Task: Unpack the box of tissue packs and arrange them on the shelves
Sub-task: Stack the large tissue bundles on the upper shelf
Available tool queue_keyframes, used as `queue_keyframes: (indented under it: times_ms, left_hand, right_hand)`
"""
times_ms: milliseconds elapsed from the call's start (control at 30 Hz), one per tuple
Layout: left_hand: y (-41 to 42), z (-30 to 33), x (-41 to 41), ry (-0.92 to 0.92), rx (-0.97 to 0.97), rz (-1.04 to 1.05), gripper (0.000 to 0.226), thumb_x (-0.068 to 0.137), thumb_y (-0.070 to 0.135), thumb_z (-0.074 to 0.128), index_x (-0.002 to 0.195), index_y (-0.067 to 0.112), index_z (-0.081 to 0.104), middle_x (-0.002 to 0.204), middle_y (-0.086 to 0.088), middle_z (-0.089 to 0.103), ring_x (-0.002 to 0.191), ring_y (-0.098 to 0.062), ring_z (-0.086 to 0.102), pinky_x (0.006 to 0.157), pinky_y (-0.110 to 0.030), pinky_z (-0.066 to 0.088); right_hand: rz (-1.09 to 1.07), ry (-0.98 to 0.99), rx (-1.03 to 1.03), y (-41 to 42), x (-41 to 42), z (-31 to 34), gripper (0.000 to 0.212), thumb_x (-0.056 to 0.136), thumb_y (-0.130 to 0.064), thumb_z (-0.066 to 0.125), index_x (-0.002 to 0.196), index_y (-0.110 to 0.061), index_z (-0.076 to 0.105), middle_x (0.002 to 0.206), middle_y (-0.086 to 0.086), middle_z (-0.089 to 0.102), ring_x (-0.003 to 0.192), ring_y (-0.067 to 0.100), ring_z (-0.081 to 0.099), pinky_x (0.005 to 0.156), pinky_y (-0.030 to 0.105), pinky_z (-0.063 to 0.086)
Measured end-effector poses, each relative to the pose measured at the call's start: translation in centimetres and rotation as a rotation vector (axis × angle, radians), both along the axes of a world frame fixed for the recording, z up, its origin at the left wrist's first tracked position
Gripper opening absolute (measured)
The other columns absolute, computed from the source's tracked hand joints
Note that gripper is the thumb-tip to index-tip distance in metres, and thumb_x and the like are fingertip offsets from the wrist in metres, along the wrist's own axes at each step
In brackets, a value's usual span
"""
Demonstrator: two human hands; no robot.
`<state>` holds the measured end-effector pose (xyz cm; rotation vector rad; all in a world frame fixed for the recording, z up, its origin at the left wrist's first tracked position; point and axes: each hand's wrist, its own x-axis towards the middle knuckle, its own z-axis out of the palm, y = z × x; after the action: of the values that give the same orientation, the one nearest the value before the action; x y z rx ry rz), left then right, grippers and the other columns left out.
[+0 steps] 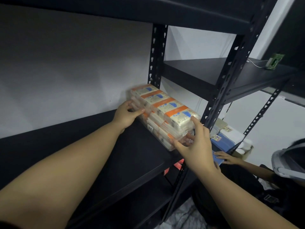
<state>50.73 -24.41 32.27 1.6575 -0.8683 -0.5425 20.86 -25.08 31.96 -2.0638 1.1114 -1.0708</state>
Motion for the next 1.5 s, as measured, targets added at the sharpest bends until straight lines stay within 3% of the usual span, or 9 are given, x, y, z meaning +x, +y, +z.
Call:
queue_keyframes:
  times_ms: [200, 367, 567, 700, 900, 1000, 1133, 1333, 1500]
  left_hand:
    - [-0.1, 0.9, -0.2, -0.027, 0.04, -0.029, 0.076, 0.089, 0.035, 0.079, 0.155, 0.018, 0.043, 0.143, 0.0, 0.058, 0.131, -0.018, 0.054, 0.109, -0.046, 0.049]
    - [0.4, 1.4, -0.8, -0.089, 0.089, -0.016, 0.074, 0.093, 0.04, 0.074, 0.155, 0.015, 0.042, 0.151, -0.009, 0.053, 0.136, -0.023, 0.053, 0.11, -0.037, 0.046]
    - [3.7, 1.1, -1.5, -0.147, 0.122, -0.017, 0.068, 0.09, 0.048, 0.075, 0.149, 0.023, 0.052, 0.148, -0.004, 0.057, 0.135, -0.018, 0.054, 0.111, -0.039, 0.046]
    - [7.4, 1.0, -2.1, -0.168, 0.183, -0.009, 0.081, 0.089, 0.049, 0.076, 0.157, 0.021, 0.04, 0.152, -0.006, 0.053, 0.137, -0.021, 0.053, 0.114, -0.041, 0.045]
    - [14.0, 1.0, -4.1, -0.336, 0.33, -0.086, 0.075, 0.087, 0.05, 0.077, 0.151, 0.022, 0.05, 0.15, -0.002, 0.056, 0.133, -0.018, 0.056, 0.111, -0.032, 0.043]
    - [17.6, 0.9, -6.1, -0.486, 0.404, -0.111, 0.067, 0.09, 0.051, 0.072, 0.149, 0.026, 0.053, 0.153, 0.003, 0.052, 0.14, -0.018, 0.049, 0.115, -0.033, 0.037]
    - [22.5, -0.3, -9.5, -0.661, 0.416, -0.093, 0.065, 0.093, 0.055, 0.067, 0.15, 0.028, 0.051, 0.157, 0.004, 0.046, 0.147, -0.018, 0.035, 0.122, -0.039, 0.03]
    - [29.2, -3.4, -14.5, -0.838, 0.486, 0.006, 0.08, 0.098, 0.057, 0.057, 0.164, 0.028, 0.021, 0.171, 0.003, 0.018, 0.158, -0.017, 0.009, 0.129, -0.045, 0.002]
    - [33.8, -7.7, -19.5, -0.893, 0.528, 0.15, 0.087, 0.099, 0.052, 0.056, 0.166, 0.025, 0.007, 0.173, 0.003, 0.002, 0.159, -0.015, -0.006, 0.128, -0.04, -0.006]
  right_hand:
    - [-0.022, 0.031, 0.001, 0.0, 0.4, 0.1, 0.098, 0.081, -0.042, 0.086, 0.158, -0.038, 0.026, 0.149, -0.007, 0.032, 0.114, 0.009, 0.054, 0.1, 0.033, 0.053]
    - [0.01, 0.019, 0.026, -0.8, 0.5, -0.1, 0.099, 0.08, -0.042, 0.088, 0.156, -0.043, 0.024, 0.146, -0.006, 0.033, 0.122, 0.019, 0.06, 0.102, 0.042, 0.056]
    - [0.003, 0.075, 0.04, -1.5, 0.5, 0.7, 0.099, 0.082, -0.029, 0.087, 0.157, -0.039, 0.024, 0.149, -0.001, 0.036, 0.119, 0.019, 0.06, 0.101, 0.047, 0.055]
    - [0.016, 0.1, 0.057, -1.1, 0.3, 1.4, 0.108, 0.08, -0.036, 0.089, 0.159, -0.041, 0.017, 0.156, -0.001, 0.033, 0.132, 0.024, 0.054, 0.106, 0.052, 0.052]
    - [-0.039, 0.123, 0.019, 3.2, -1.5, 1.4, 0.113, 0.079, -0.044, 0.087, 0.163, -0.034, 0.012, 0.156, 0.002, 0.034, 0.136, 0.025, 0.05, 0.11, 0.045, 0.047]
    - [-0.029, 0.187, -0.025, 6.0, -2.4, 0.8, 0.1, 0.085, -0.047, 0.082, 0.162, -0.031, 0.02, 0.154, 0.002, 0.038, 0.137, 0.022, 0.047, 0.104, 0.04, 0.047]
    - [0.076, 0.283, -0.101, 8.6, -3.1, -0.9, 0.076, 0.091, -0.054, 0.072, 0.155, -0.027, 0.04, 0.153, -0.003, 0.045, 0.142, 0.019, 0.043, 0.109, 0.037, 0.043]
    - [0.369, 0.391, -0.182, 11.5, -3.4, -4.4, 0.068, 0.095, -0.058, 0.063, 0.153, -0.025, 0.05, 0.16, -0.006, 0.044, 0.151, 0.012, 0.03, 0.125, 0.04, 0.029]
    - [0.56, 0.428, -0.184, 13.8, -4.1, -8.9, 0.066, 0.098, -0.058, 0.06, 0.153, -0.023, 0.05, 0.161, -0.004, 0.043, 0.153, 0.015, 0.03, 0.125, 0.04, 0.028]
